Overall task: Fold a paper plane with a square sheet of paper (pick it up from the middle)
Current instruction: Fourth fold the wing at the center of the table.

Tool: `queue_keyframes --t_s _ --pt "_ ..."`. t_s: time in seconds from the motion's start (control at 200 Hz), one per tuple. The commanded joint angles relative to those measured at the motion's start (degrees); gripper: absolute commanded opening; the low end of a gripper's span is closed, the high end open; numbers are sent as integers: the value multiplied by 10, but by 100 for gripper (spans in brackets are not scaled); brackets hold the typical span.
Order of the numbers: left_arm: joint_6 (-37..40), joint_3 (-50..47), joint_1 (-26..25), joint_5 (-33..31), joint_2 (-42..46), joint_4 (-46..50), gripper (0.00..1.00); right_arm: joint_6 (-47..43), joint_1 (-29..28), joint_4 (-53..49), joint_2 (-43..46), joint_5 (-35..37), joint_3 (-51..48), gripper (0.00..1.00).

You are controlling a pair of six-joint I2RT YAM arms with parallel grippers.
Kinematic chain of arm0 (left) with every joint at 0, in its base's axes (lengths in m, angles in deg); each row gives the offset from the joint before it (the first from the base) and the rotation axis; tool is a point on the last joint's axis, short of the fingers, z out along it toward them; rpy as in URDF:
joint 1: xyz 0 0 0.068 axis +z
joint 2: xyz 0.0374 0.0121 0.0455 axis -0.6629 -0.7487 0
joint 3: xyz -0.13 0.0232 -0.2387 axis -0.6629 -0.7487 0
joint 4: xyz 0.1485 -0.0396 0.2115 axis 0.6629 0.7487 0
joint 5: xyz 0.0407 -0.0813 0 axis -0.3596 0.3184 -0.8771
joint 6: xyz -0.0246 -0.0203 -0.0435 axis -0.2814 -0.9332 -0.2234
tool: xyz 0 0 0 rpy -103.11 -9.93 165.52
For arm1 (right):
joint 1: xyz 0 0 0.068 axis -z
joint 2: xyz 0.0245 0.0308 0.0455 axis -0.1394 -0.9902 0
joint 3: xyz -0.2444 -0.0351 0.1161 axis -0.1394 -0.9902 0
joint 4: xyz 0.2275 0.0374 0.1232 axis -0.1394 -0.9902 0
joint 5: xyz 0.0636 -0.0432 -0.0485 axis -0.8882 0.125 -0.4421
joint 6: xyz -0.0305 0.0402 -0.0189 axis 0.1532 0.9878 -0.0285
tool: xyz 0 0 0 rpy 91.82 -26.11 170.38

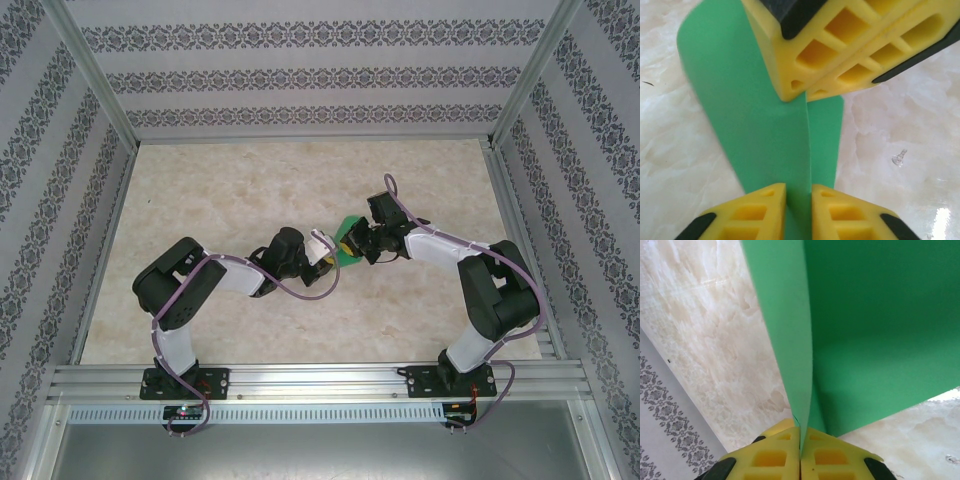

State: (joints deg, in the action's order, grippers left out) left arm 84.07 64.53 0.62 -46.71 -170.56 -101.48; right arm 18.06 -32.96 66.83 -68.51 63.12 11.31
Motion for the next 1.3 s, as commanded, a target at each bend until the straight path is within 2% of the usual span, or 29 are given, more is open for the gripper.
queue_keyframes --t_s 0.0,0.11,0.185,0.34,0.495,0.679,0.999,1.294 --pt "-8 7 -5 2 -9 -25 15 -22 8 3 18 -17 6 12" --pt "-15 7 -5 2 -4 -12 12 -76 18 -11 25 -20 16 27" --pt "-24 10 -5 4 0 3 11 -143 27 -21 38 -18 23 37" --pt "-65 32 -5 41 2 53 9 -241 53 -2 87 -19 -12 43" --pt "-126 66 -5 72 -8 118 7 -275 76 43 120 -41 -68 45" --pt "-207 97 -5 101 -25 160 6 -291 76 60 107 -54 -96 44" --pt "-305 113 -4 108 -46 171 5 -313 75 65 63 -46 -101 41" --pt "-385 100 9 115 -50 136 5 -324 71 70 36 -58 -98 40"
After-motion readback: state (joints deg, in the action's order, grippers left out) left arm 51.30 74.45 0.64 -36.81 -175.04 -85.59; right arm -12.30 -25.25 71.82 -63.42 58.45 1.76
